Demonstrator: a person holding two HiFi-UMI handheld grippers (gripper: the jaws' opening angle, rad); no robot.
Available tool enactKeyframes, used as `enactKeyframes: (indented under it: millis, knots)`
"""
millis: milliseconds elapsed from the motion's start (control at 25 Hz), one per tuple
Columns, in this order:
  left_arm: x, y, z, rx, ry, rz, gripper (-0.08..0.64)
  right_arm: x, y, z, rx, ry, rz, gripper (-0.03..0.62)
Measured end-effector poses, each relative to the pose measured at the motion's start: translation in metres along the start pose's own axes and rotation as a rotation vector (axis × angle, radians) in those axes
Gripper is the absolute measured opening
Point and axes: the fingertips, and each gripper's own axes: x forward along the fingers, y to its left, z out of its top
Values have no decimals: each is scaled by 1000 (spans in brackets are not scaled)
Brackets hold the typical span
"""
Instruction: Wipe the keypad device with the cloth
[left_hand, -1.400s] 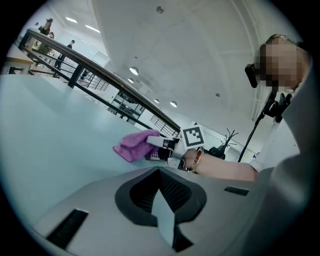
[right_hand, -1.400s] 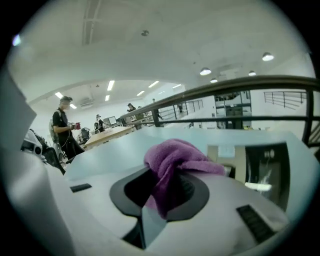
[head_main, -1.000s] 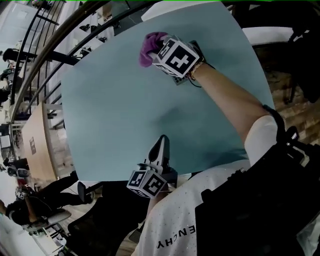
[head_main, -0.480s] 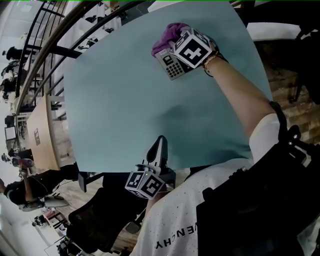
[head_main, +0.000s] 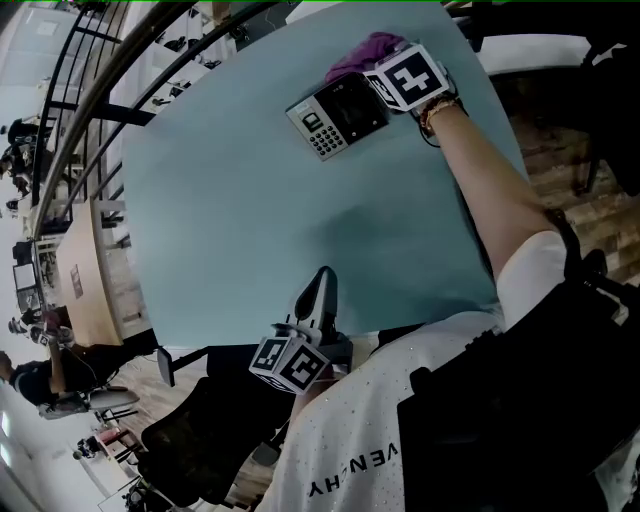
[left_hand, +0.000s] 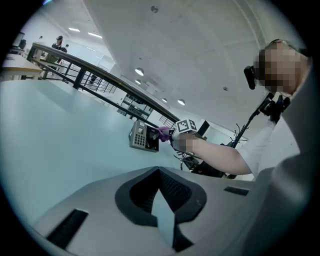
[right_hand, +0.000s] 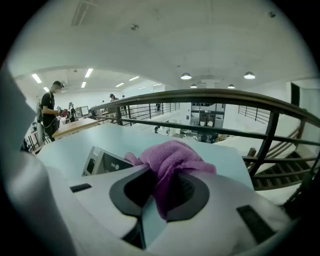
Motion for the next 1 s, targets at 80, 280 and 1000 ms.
enactKeyframes:
  millis: [80, 280, 1000]
  knots:
    - [1, -4, -1, 4, 6, -1, 0, -2, 2, -3, 41, -10, 33, 61]
    - [1, -10, -3, 11, 8, 1, 0, -5, 11, -3, 70, -31, 84, 61]
    - [-5, -25, -18, 4, -5, -9, 0, -13, 37, -75, 7, 117, 110, 61]
